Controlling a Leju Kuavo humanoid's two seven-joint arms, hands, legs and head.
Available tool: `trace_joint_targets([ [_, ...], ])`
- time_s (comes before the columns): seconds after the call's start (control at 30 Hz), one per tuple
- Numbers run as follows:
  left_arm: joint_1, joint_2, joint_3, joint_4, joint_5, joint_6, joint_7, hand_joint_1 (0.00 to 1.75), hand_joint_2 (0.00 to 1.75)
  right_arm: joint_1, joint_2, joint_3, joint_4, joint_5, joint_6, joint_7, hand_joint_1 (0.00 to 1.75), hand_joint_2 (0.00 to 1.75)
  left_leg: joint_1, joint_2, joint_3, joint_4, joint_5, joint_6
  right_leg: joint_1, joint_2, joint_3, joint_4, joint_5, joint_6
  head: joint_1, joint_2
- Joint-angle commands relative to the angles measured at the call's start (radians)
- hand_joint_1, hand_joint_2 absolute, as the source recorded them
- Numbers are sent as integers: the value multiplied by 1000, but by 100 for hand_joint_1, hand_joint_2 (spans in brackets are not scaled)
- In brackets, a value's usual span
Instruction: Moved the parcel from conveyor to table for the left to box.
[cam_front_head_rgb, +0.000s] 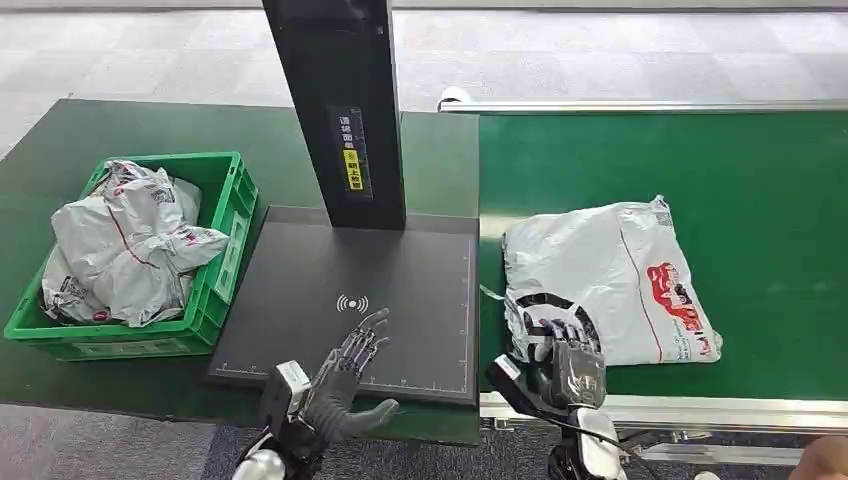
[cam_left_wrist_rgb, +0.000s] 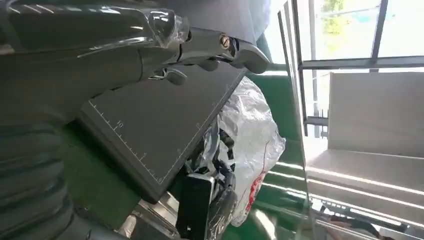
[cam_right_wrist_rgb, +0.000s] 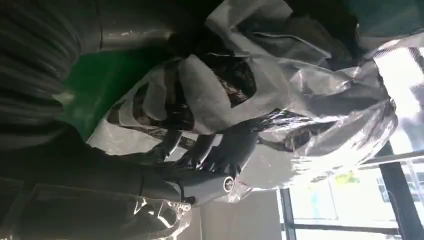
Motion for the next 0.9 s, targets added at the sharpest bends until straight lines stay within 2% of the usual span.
trace_joint_targets([
  [0.03, -24, 22, -34, 71, 6, 1, -2, 0, 175, -22, 29, -43, 10, -6, -9, -30, 175, 175, 0, 0, 3, -2, 0, 0, -1, 1, 3, -1, 0, 0, 0, 0],
  [0.13, -24, 20, -37, 71, 6, 3, -2, 0, 175, -6, 34, -40, -15, 2, -9, -40, 175, 175, 0, -1, 1, -1, 0, 0, 0, 0, 1, -1, 0, 0, 0, 0],
  [0.23, -18, 20, -34, 63, 8, 8, -3, 0, 175, 18, 51, -55, -64, -36, -9, -100, 175, 175, 0, -1, 3, -1, -1, 0, 0, 0, 3, -1, -1, 0, 0, 0],
  [0.27, -17, 17, -26, 57, 10, 15, -4, 0, 175, 27, 76, -82, -78, -100, -9, -165, 175, 175, 0, -1, 3, -2, 0, 0, 0, 0, 3, -1, -1, 0, 0, 0],
  [0.3, -15, 15, -9, 44, 10, 30, -4, 0, 175, 21, 101, -121, -63, -206, -9, -280, 175, 175, 0, -1, 2, -1, 0, 0, 0, 0, 2, -1, -1, 0, 0, 0],
  [0.43, -13, 14, 23, 17, 12, 47, -3, 0, 175, 56, 138, -121, -124, -309, -9, -351, 175, 175, 0, 0, 2, -1, -1, 0, 0, 1, 2, 0, -1, 0, 0, 0],
  [0.47, 3, 16, 52, -23, 3, 66, -4, 0, 175, 112, 138, -43, -208, -423, 5, -383, 175, 175, 0, 0, 1, -1, 0, 0, 0, 1, 1, 0, 0, 0, 0, 0],
  [0.5, 17, 17, 76, -54, -6, 77, -9, 0, 175, 185, 126, 31, -352, -546, 66, -370, 175, 175, 0, -1, 2, -1, -1, 0, 0, 1, 2, -1, -1, 0, 0, 0],
  [0.53, 25, 24, 84, -76, -9, 75, -4, 0, 175, 243, 99, 101, -467, -574, 97, -311, 175, 175, 0, -1, 2, -1, -1, 0, 0, 0, 2, -1, -1, 0, 0, 0],
  [0.57, 41, 21, 116, -108, -17, 85, -6, 0, 175, 294, 70, 155, -588, -705, 197, -282, 175, 175, 1, -2, 3, -1, -1, 0, 1, 0, 3, -1, -2, 0, -1, 0],
  [0.6, 49, 26, 125, -123, -20, 78, -3, 0, 175, 311, 54, 175, -630, -718, 208, -259, 175, 175, 0, -2, 0, 0, 0, 0, 0, -1, 0, 0, -1, 0, 0, 0],
  [0.63, 53, 28, 130, -130, -21, 72, -2, 0, 175, 315, 48, 182, -642, -722, 213, -251, 175, 175, -1, -4, 1, 0, -1, 0, 0, -2, 2, 0, -2, 0, 0, 0],
  [0.67, 65, 27, 147, -150, -28, 90, -13, 0, 175, 334, 53, 167, -703, -927, 341, -289, 175, 175, -1, -2, 0, 0, -1, 0, -1, -2, 1, 0, -2, 1, 0, 0],
  [0.7, 79, 33, 163, -172, -38, 102, -23, 0, 175, 361, 46, 151, -776, -1050, 435, -292, 175, 175, -1, -2, 2, 0, -2, 1, 0, -1, 2, 0, -3, 1, 0, 0],
  [0.77, 121, 46, 207, -220, -63, 120, -56, 0, 175, 425, 20, 126, -959, -1155, 549, -307, 175, 175, -1, 1, -1, 0, -1, 0, -1, 1, -1, 1, -3, 0, -1, 0],
  [0.9, 126, 39, 280, -258, -85, 120, -87, 0, 175, 444, -48, 142, -1178, -1043, 596, -297, 175, 175, -1, -2, -2, 0, -1, 0, -1, -2, -2, 1, -3, 1, 0, 0],
])
